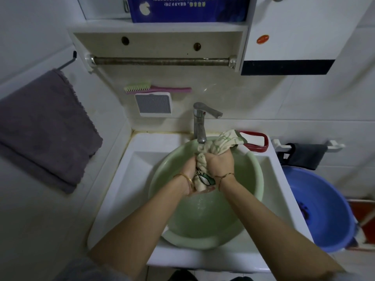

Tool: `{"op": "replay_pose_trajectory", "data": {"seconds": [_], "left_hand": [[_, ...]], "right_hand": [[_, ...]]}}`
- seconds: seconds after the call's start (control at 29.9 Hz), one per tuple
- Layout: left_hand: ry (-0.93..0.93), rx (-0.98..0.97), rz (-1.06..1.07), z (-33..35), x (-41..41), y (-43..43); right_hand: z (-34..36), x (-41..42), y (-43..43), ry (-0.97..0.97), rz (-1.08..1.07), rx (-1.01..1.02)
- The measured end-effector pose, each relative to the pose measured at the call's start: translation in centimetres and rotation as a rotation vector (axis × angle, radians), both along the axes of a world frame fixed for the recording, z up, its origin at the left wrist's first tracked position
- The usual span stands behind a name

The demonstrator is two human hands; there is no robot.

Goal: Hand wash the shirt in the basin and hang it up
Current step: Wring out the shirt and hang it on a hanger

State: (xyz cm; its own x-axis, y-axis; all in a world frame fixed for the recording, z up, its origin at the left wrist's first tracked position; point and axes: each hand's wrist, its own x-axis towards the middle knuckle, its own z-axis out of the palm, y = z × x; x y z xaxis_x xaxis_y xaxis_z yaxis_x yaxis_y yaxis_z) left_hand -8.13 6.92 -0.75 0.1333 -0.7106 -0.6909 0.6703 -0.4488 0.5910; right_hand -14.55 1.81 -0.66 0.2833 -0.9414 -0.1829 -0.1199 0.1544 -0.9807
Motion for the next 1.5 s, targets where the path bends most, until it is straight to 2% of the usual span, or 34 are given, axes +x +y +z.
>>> {"op": "replay_pose_trajectory", "data": {"seconds": [0.03,0.1,0.13,0.2,0.23,0.27,0.33,0.37,0.47,0.53,0.57,0.6,0.67,0.7,0.74,0.77,0.8,0.84,0.87,0.94,1.0,1.07,1.14,1.24,1.3,1.4,1.5], "left_hand": [[-0.069,0.033,-0.056,-0.3,0.7,0.2],[-0.154,0.073,-0.129,-0.4,2.1,1.1],[-0.157,0.040,-0.103,-0.7,2.7,1.3],[-0.239,-0.072,0.025,-1.3,3.7,1.6],[-0.399,-0.136,0.050,-1.8,4.1,1.9],[-0.663,-0.199,0.028,-2.7,4.6,2.1],[-1.238,-0.320,-0.192,-4.6,5.2,2.3],[-1.434,-0.366,-0.286,-4.7,4.9,2.2],[-1.775,-0.491,-0.349,-3.6,3.7,1.4],[-1.803,-0.544,-0.272,-2.0,3.8,0.7],[-1.777,-0.574,-0.257,-1.4,4.2,0.5],[-1.760,-0.606,-0.285,-0.9,4.8,0.4],[-1.742,-0.653,-0.447,0.0,5.7,0.2],[-1.733,-0.653,-0.543,0.1,6.0,-0.1],[-1.723,-0.638,-0.621,0.4,6.2,-0.2],[-1.715,-0.608,-0.679,0.4,6.3,-0.4],[-1.714,-0.583,-0.732,0.4,6.3,-0.6],[-1.723,-0.582,-0.779,0.3,6.3,-0.8],[-1.741,-0.594,-0.825,0.1,6.2,-0.9],[-1.807,-0.608,-0.862,0.2,6.1,-1.0],[-1.892,-0.568,-0.838,0.5,6.2,-1.1],[-1.975,-0.599,-0.757,0.6,6.4,-1.4],[-1.974,-0.636,-0.707,1.3,6.6,-1.7],[-1.890,-0.569,-0.696,2.7,6.7,-1.7],[-1.915,-0.520,-0.668,3.2,7.1,-1.6],[-2.029,-0.489,-0.564,3.9,7.7,-1.3],[-2.302,-0.556,-0.488,4.5,8.4,-1.4]], "right_hand": [[0.0,-0.2,-0.5,-0.073,0.006,0.059],[0.3,-1.0,-1.5,-0.196,0.017,0.313],[0.7,-1.5,-1.8,-0.231,0.043,0.474],[1.4,-2.5,-2.1,-0.279,0.139,0.663],[1.6,-2.6,-2.4,-0.334,0.158,0.717],[1.8,-2.7,-2.7,-0.377,0.166,0.753],[2.6,-2.8,-2.8,-0.410,0.179,0.779],[3.4,-2.9,-2.5,-0.448,0.208,0.802],[5.0,-3.9,-0.9,-0.428,0.334,0.672],[3.6,-5.5,-0.8,-0.562,0.395,0.688],[2.8,-6.1,-1.2,-0.498,0.341,0.694],[1.5,-6.3,-1.5,-0.497,0.406,0.751],[-0.9,-7.0,-2.5,-0.543,0.548,0.715],[-1.1,-7.4,-2.6,-0.557,0.497,0.671],[-1.3,-7.2,-3.0,-0.470,0.473,0.598],[-1.0,-7.0,-3.1,-0.540,0.463,0.681],[-1.0,-6.7,-3.5,-0.508,0.450,0.725],[-0.6,-6.4,-4.0,-0.393,0.430,0.682],[-0.2,-5.5,-4.3,-0.194,0.491,0.584],[1.4,-3.9,-4.4,0.035,0.543,0.575],[2.1,-3.2,-3.9,0.087,0.724,0.652],[2.5,-3.6,-3.2,0.044,0.855,0.604],[1.5,-3.7,-3.5,-0.096,0.900,0.666],[0.4,-4.5,-3.8,-0.144,0.902,0.714],[-0.4,-5.1,-4.0,-0.132,0.838,0.754],[-1.9,-5.1,-4.5,0.053,0.800,0.762],[-2.3,-4.8,-4.5,0.258,0.851,0.810]]}}
